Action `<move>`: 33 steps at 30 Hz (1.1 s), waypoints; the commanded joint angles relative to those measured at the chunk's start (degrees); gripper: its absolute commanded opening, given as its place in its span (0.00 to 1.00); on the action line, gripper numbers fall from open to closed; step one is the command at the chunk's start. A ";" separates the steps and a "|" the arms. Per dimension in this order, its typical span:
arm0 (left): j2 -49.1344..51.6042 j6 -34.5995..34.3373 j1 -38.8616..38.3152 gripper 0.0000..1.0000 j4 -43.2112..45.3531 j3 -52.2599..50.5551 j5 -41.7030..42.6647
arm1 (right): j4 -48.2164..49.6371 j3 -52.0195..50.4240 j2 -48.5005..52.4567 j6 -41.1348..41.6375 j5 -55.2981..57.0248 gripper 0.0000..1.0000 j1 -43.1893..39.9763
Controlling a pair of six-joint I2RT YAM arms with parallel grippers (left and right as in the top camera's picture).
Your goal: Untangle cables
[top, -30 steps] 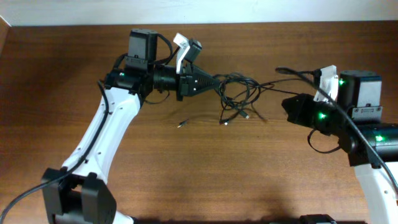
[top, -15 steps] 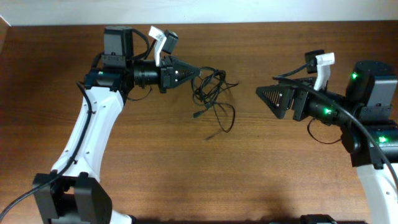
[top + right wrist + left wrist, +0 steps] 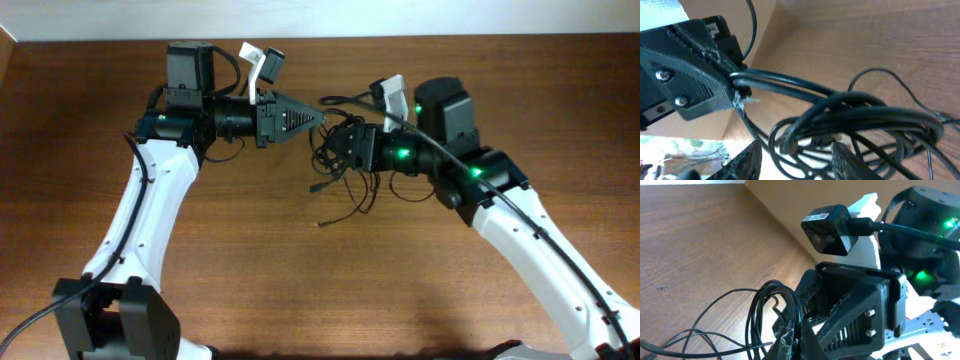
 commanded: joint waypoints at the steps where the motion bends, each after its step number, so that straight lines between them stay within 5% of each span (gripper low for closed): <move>1: -1.33 -7.15 -0.04 0.00 0.22 0.17 1.70 | 2.62 0.33 0.37 0.13 7.10 0.41 2.01; 6: -1.33 -14.78 -0.02 0.00 0.42 0.17 1.73 | 4.04 0.33 0.37 -0.44 9.35 0.04 3.10; 8: -1.33 -15.26 -0.02 0.00 0.57 0.17 1.57 | 4.52 0.33 0.33 -0.46 6.47 0.04 3.08; 13: -1.31 -7.28 -0.02 0.00 0.09 0.17 -3.54 | 10.03 0.59 -5.55 1.86 -22.71 0.04 -8.13; 16: -1.31 -5.75 -1.86 0.00 0.00 0.17 -3.50 | 33.57 0.59 -6.80 20.81 -38.51 0.04 -17.11; 18: -1.31 -4.90 -5.95 0.00 -0.33 0.17 -3.50 | 43.95 0.59 -6.80 26.62 -36.28 0.04 -19.06; 22: -1.31 -0.46 -15.52 0.00 -0.28 0.17 -3.82 | 43.65 0.59 -6.34 26.93 -25.09 0.04 -19.06; 24: -1.31 -0.46 -18.91 0.00 -1.29 0.17 -10.86 | 43.69 0.59 -6.19 34.73 -18.64 0.04 -19.06; 26: -1.33 -0.50 -19.41 0.00 -1.60 0.17 -11.89 | 42.25 0.59 -5.95 28.96 -17.81 0.04 -18.99; 28: -1.70 -1.42 -17.64 0.00 -1.05 0.24 -11.80 | 27.69 0.59 -5.92 10.97 -15.80 0.04 -19.04; 29: -2.34 -2.47 -15.34 0.00 -0.61 0.24 -11.13 | 13.07 0.59 -5.86 1.99 -9.44 0.04 -18.86; 33: -2.75 -13.73 -13.05 0.00 11.43 0.24 -9.33 | 7.85 0.52 -5.88 -2.19 -5.60 0.04 -16.70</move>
